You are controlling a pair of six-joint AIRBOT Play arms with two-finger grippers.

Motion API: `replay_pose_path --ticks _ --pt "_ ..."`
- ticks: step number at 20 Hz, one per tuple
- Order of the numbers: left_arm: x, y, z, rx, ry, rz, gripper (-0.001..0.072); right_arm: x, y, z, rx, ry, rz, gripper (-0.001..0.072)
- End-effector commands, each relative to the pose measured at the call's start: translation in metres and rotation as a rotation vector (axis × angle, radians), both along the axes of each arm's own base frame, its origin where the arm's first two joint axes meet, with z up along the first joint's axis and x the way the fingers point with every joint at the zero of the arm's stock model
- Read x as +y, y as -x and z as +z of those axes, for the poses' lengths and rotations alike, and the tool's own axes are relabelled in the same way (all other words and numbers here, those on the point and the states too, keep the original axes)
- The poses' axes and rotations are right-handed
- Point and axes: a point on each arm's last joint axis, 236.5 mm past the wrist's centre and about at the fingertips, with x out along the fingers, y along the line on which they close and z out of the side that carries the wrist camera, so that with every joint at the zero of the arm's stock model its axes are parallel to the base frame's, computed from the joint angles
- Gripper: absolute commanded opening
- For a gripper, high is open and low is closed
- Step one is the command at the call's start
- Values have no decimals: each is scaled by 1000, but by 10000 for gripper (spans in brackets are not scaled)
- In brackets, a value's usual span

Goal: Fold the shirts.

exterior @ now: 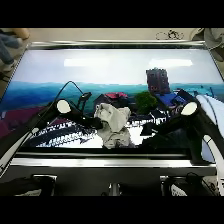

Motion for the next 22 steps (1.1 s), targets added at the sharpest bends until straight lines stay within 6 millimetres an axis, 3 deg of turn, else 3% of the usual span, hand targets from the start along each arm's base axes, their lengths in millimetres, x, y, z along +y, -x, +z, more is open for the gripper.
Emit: replay_pose_path --ticks 1,2,7,10,11,12,13,14,16,18,20,22 --pt "-10 -13 -8 -49 45 76 151 23 7 -28 26 -108 -116 703" --pt "-10 -15 -7 -55 46 78 26 26 8 -33 38 -125 -129 702" --pt "-11 -14 -2 -62 50 69 27 63 -3 -61 -9 -104 -118 664" --pt "-11 -15 11 -102 66 52 27 86 -30 -55 -116 -133 -174 628" --pt "-11 -16 17 -118 73 53 27 89 -37 -52 -132 -142 -200 550" --pt "-12 -18 23 -140 81 50 27 93 -42 -47 -128 -168 -235 528" --pt "-12 -20 31 -163 91 53 27 97 -45 -41 -125 -195 -245 237" --pt "-12 -22 41 -196 100 39 27 102 -43 -33 -111 -222 -224 19" --pt "-12 -32 81 -338 104 -47 25 111 -45 14 -205 -306 -51 18" --pt "-1 -49 158 -558 58 -127 25 101 -58 84 -387 -300 123 18" --pt "16 -61 268 -828 39 -130 25 78 -75 192 -717 -212 239 18" --pt "38 -45 406 -1125 112 -57 26 50 -73 313 -1099 -71 246 18"
